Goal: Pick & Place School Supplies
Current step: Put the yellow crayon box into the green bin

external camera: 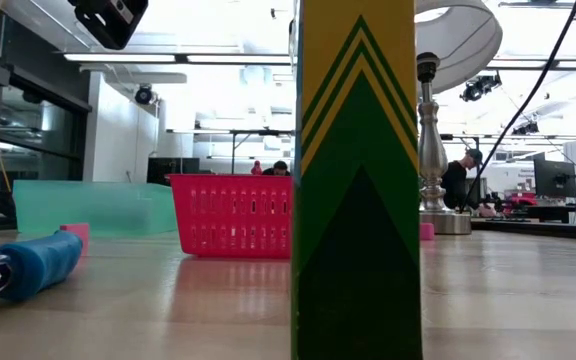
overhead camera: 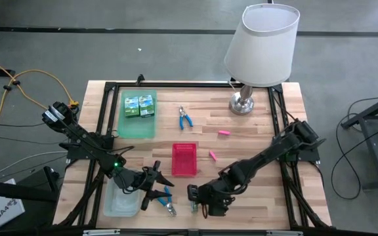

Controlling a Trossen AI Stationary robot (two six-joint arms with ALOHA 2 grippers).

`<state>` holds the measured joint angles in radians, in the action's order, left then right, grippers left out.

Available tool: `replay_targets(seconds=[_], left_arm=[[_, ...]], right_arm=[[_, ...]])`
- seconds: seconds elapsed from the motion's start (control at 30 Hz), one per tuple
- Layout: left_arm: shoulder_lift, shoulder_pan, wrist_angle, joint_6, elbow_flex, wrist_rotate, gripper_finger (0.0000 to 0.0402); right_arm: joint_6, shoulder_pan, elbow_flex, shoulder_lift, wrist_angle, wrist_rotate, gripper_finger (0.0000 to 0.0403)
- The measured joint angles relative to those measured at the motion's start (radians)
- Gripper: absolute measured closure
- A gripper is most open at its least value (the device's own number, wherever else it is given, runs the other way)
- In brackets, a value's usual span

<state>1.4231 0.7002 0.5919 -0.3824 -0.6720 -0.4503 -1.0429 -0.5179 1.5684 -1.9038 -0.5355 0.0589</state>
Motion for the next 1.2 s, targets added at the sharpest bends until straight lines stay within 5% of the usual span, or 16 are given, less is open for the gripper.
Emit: replay_targets(seconds=[0.4,1.2], left_arm=[[0.0,0.0,0.004,0.0,0.001,0.0,0.0232],[0.0,0.0,0.006,0.001,0.001,0.0,0.0232]], right_arm=[[-0.088,0.014,0.0,-0.036,0.054,-0.024,0.0295],[-0.049,0.076,0.0,-0.036,0.058,0.181,0.0295]])
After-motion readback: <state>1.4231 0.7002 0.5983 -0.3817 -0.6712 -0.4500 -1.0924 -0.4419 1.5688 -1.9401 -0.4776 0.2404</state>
